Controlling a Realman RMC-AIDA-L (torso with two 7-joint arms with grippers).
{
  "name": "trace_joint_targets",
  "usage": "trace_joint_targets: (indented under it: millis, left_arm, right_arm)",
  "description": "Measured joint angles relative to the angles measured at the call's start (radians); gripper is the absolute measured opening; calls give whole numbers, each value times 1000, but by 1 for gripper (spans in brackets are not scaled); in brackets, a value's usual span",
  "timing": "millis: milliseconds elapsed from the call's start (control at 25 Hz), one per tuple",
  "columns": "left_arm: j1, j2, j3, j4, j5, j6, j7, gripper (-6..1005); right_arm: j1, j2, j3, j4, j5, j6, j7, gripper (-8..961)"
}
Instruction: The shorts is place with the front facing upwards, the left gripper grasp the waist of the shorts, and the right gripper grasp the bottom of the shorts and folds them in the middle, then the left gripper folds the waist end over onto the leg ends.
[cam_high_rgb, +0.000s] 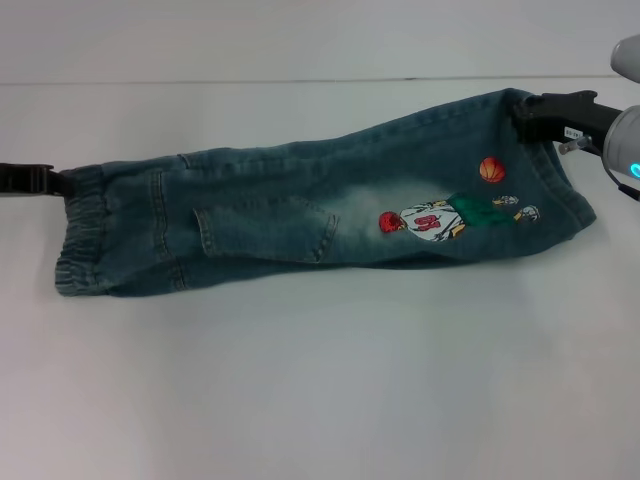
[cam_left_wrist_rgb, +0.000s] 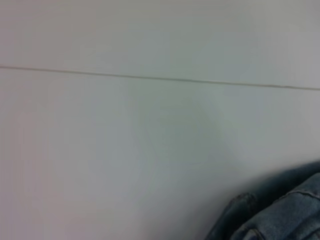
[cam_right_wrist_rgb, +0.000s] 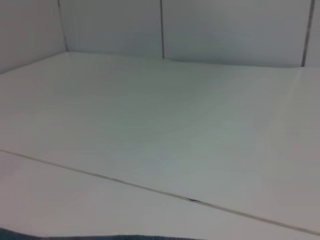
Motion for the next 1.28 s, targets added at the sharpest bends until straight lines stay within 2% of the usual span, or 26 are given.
trace_joint_targets:
  millis: [120,320,600,800,1000,1080,1240,1280]
  left_arm:
    - [0,-1,-7,-1,-10,-3,-13,36]
    - [-5,0,0,-15,-19,-10,-24,140]
    - [-13,4,6,-33,-15,-12,-28,341]
    - [-12,3,9,-31,-15,-9,-28,518]
    - [-9,3,10,-30,-19,-3,-28,658]
    - [-9,2,11,-30,-17,0,-27,704]
    - [-9,0,13,-30,-14,5,-25,703]
    - [-9,0,13,-30,-15,5,-25,703]
  right_arm:
    - [1,1,-2,4,0,9,4,73]
    - [6,0,-9,9,0,-1,5,79]
    - [21,0,-20,30,0,19,13,87]
    - [20,-3,-23,29,-3,23,42,324]
    - [14,-15,-55,21,-9,17,105,500]
    - [13,-29,-95,20,-9,20,151,585]
    - [12,-68,-210,19,-10,13,294,784]
    - [13,-80,-246,17,-11,12,335,803]
